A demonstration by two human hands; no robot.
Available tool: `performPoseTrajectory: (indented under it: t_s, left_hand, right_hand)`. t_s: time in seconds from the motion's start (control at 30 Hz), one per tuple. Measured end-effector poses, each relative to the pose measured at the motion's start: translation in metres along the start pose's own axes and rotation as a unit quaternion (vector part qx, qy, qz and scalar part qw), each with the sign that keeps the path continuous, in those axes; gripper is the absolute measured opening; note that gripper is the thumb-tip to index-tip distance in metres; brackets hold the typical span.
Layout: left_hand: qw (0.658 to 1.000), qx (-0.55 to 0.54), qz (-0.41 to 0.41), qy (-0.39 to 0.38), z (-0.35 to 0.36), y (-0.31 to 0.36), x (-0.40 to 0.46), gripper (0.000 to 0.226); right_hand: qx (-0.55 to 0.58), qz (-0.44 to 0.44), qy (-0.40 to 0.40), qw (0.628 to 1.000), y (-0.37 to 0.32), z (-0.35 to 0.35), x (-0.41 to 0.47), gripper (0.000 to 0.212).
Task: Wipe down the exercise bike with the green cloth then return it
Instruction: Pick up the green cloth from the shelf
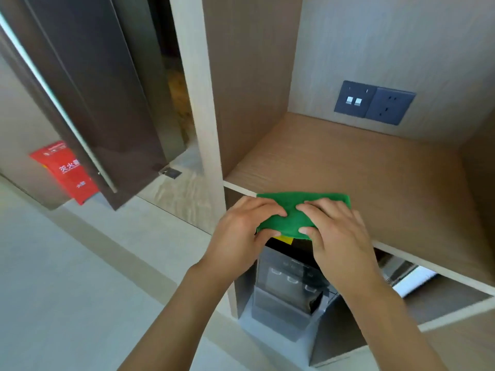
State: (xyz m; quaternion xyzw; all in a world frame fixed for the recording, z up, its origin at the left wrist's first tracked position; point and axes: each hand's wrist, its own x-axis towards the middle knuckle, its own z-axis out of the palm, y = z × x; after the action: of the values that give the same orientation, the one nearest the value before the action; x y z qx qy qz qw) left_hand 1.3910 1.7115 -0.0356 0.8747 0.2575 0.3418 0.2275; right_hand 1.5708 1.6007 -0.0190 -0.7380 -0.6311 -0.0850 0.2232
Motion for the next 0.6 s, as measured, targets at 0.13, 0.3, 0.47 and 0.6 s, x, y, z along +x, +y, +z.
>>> performPoseTrajectory:
  t_s: [0.13,0.3,0.47,0.6]
  left_hand:
    - [0.998,0.033,-0.043,0.041,-0.06,-0.024,-0.053,0.035]
    - [0.984,0.069,-0.13,0.101,-0.152,-0.054,-0.139,0.044]
    - [0.959,0.091,-0.208,0.169,-0.238,-0.072,-0.233,0.055]
    - [0.927,0.143,-0.274,0.214,-0.299,-0.073,-0.307,0.055]
  right_hand:
    - [0.041,-0.044,-0.041,0.997,-0.072,0.016,0.011,0.039]
    - [0.125,-0.112,-0.059,0.984,-0.172,0.045,0.01,0.035]
    - [0.181,-0.172,-0.063,0.966,-0.273,0.072,0.007,0.032]
    - [0.206,-0.219,-0.057,0.952,-0.349,0.088,0.001,0.028]
